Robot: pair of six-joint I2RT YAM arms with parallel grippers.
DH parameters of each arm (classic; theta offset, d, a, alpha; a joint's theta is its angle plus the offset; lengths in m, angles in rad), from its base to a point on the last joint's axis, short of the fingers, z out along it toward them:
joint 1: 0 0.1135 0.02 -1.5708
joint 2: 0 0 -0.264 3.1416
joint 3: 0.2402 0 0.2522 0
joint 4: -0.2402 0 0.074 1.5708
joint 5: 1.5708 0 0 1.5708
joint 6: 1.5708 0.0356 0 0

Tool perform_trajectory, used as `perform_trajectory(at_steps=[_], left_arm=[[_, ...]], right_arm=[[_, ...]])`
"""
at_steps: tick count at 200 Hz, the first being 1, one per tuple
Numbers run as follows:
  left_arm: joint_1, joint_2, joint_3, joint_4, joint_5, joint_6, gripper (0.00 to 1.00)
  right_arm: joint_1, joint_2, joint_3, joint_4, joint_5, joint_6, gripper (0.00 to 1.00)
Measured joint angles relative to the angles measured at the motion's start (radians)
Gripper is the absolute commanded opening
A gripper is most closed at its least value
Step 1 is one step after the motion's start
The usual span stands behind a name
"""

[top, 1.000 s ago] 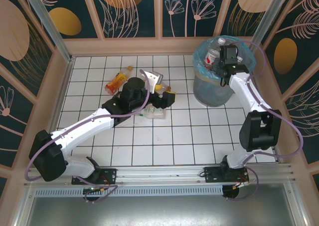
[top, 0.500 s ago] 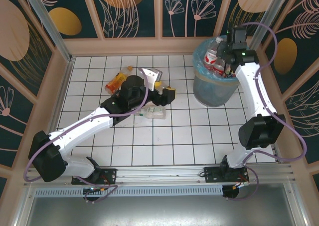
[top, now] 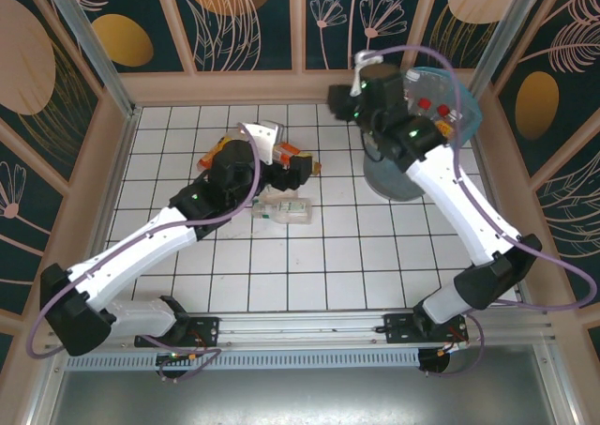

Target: Put the plastic bottles in the bin

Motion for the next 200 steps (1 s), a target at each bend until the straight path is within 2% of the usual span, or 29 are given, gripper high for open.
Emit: perform_trajectory(at_steps=[35,74,123,200], left_arm=[[0.014,-0.166,-0.070,-0.082,-0.173,-0.054,0.94],[0.035,-0.318,-0.200,-0.140,-0.299,-0.125,0.94],[0.035,-0.380,-0.272,-0.200,-0.354,-0.186,0.94],[0.035,-0.344,-0.272,-0.198,-0.364,-0.198,0.95]], right_arm=[[0.065,0.036,-0.237,0.158,-0.181,-0.165,0.56],[0.140,0.237,-0.277,0.166,-0.326,-0.372,0.62],[0.225,0.528,-0.168,0.051,-0.298,-0.519,0.65],[0.232,0.584,-0.117,-0.040,-0.266,-0.580,0.65]])
